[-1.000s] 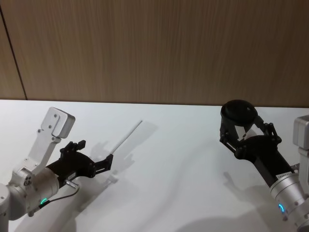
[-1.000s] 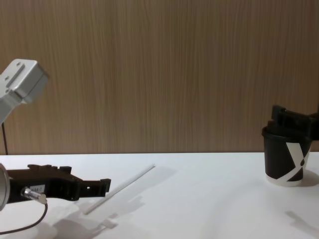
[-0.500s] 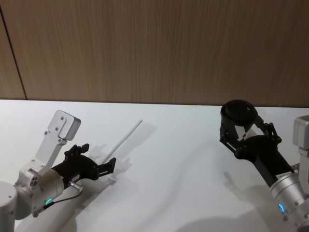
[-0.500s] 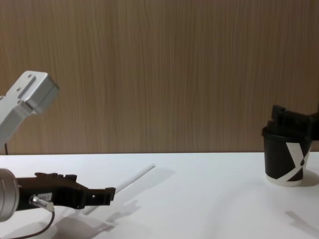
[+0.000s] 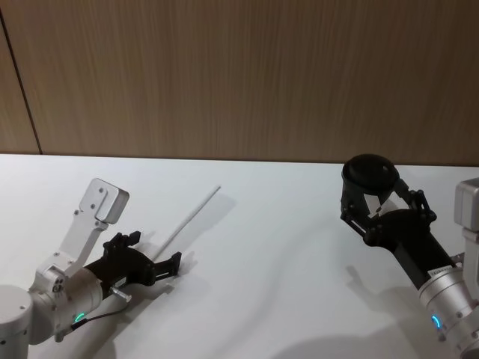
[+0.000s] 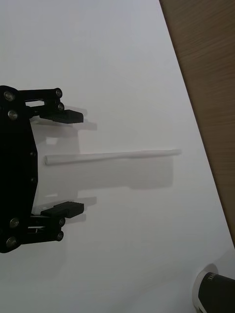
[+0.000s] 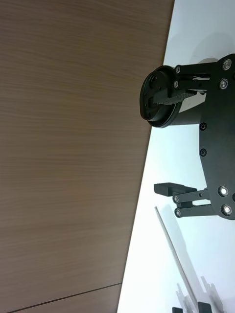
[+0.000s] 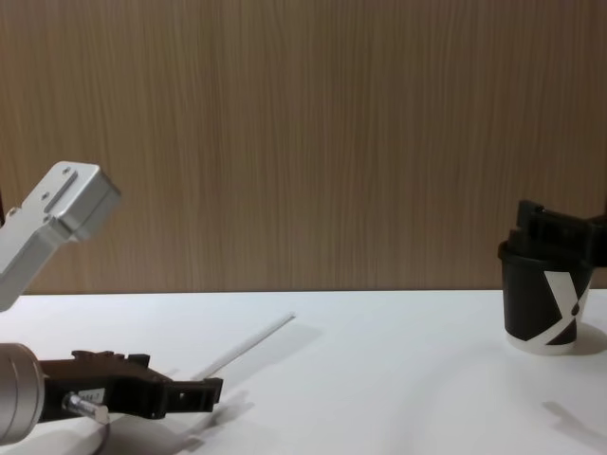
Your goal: Pick up the straw with one hand, pass it to the other hand, and insert it into the cup.
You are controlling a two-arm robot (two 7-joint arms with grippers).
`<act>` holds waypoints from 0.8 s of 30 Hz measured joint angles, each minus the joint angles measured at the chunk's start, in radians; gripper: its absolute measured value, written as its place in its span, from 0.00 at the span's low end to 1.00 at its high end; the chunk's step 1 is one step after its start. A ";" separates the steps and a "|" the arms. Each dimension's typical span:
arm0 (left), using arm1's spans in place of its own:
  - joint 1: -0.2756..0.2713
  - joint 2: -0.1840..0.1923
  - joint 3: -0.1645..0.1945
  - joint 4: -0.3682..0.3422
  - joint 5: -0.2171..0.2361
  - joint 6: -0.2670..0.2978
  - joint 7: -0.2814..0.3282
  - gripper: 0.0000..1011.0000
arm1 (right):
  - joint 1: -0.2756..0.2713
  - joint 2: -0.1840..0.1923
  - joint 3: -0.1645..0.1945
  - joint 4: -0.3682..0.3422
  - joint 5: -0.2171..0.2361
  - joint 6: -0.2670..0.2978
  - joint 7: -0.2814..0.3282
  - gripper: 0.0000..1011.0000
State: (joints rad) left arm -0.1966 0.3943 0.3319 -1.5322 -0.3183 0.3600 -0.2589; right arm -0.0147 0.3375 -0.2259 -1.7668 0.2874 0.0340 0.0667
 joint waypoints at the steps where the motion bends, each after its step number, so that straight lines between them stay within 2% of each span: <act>1: 0.000 -0.001 0.000 0.001 0.000 0.000 0.000 0.99 | 0.000 0.000 0.000 0.000 0.000 0.000 0.000 0.99; 21: 0.002 -0.017 -0.008 0.017 0.016 -0.005 -0.007 0.99 | 0.000 0.000 0.000 0.000 0.000 0.000 0.000 0.99; 24: 0.003 -0.019 -0.010 0.017 0.017 -0.006 -0.006 0.94 | 0.000 0.000 0.000 0.000 0.000 0.000 0.000 0.99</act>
State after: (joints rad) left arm -0.1933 0.3751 0.3222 -1.5152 -0.3009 0.3540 -0.2653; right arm -0.0147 0.3375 -0.2259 -1.7668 0.2874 0.0340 0.0668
